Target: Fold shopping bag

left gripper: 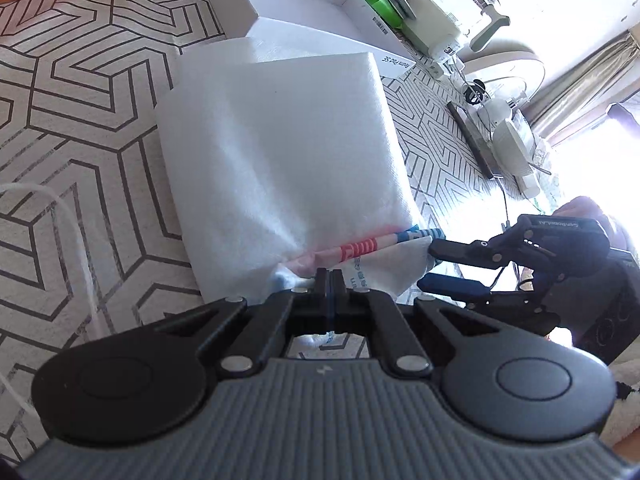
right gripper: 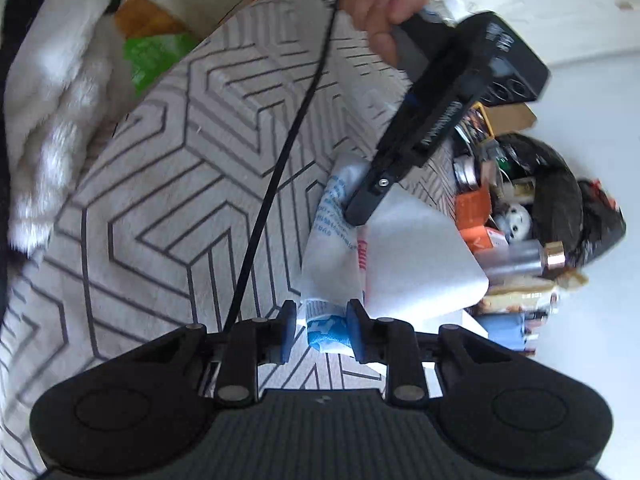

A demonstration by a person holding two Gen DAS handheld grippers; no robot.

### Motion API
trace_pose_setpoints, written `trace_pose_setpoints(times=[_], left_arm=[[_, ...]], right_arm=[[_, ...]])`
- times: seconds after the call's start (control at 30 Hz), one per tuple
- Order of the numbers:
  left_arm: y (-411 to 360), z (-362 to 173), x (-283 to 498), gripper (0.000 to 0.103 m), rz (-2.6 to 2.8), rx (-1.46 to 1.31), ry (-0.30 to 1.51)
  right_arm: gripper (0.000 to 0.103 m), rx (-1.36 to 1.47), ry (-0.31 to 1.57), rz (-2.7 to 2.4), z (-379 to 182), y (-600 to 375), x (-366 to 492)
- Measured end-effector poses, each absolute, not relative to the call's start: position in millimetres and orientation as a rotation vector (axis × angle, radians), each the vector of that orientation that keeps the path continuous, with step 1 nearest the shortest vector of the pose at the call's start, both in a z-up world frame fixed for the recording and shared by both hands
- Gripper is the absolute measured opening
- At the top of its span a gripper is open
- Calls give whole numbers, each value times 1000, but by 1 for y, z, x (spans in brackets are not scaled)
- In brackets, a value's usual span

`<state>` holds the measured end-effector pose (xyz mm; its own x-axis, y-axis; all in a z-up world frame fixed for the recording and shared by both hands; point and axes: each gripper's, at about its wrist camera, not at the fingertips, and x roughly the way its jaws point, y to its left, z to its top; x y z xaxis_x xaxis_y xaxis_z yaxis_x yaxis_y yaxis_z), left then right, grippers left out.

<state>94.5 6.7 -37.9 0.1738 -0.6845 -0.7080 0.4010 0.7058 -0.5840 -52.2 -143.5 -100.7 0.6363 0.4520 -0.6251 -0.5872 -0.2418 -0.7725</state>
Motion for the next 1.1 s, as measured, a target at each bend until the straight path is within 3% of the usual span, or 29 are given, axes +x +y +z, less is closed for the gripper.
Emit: trace_pose_setpoints(times=[0.13, 0.2, 0.23, 0.33, 0.57, 0.73, 1.1], left_arm=[[-2, -40, 100, 3, -785, -283, 1156], [1, -42, 102, 3, -785, -298, 1159], [5, -44, 100, 3, -788, -300, 1159], [2, -49, 102, 3, -793, -294, 1160], [10, -53, 96, 3, -781, -172, 1059], [5, -36, 74, 36, -790, 14, 901], [20, -10, 39, 53, -846, 352, 687]], right_arm=[[35, -1610, 11, 974, -115, -138, -48], [30, -1584, 3, 989, -116, -134, -40], [24, -1551, 30, 1004, -115, -132, -35], [19, -1407, 121, 1073, -104, -133, -17], [18, -877, 557, 1217, -60, -133, 57], [17, -502, 835, 1263, -47, -139, 115], [11, 218, 1257, 1175, -82, -191, 178]])
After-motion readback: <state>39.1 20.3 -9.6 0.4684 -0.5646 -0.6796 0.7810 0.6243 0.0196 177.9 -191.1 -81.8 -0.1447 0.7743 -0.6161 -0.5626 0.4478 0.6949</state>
